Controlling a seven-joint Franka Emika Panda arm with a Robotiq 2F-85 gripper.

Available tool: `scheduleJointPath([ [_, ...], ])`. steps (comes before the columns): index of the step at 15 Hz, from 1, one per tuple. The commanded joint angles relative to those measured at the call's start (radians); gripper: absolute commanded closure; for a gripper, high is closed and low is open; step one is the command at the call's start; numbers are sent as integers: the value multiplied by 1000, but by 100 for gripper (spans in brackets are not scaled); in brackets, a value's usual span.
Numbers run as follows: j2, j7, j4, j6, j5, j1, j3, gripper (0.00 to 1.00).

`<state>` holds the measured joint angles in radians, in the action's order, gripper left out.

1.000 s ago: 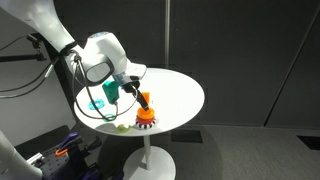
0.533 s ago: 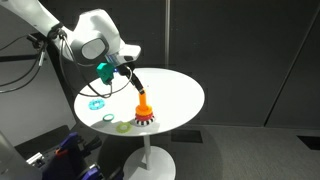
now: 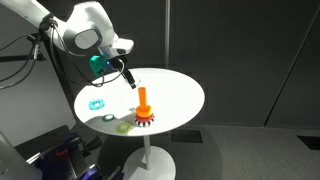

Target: Take the clear ring off of the ring toss

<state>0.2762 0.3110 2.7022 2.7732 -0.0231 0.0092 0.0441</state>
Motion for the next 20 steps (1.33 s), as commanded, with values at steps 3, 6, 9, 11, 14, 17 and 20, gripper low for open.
scheduleJointPath([
  [3,-59,-16,-12,-81,-2,-11,34,33],
  [6,-117,-22,-10,-89,-1,-9,30,33],
  [9,-180,-21,-8,-68,-1,-6,24,33],
  [11,-218,-16,-7,-49,-6,-4,21,33],
  [14,-271,5,-3,1,-27,-2,17,33],
  [17,-320,26,-7,38,-62,2,3,33],
  [20,-362,52,-19,39,-115,11,-25,2],
])
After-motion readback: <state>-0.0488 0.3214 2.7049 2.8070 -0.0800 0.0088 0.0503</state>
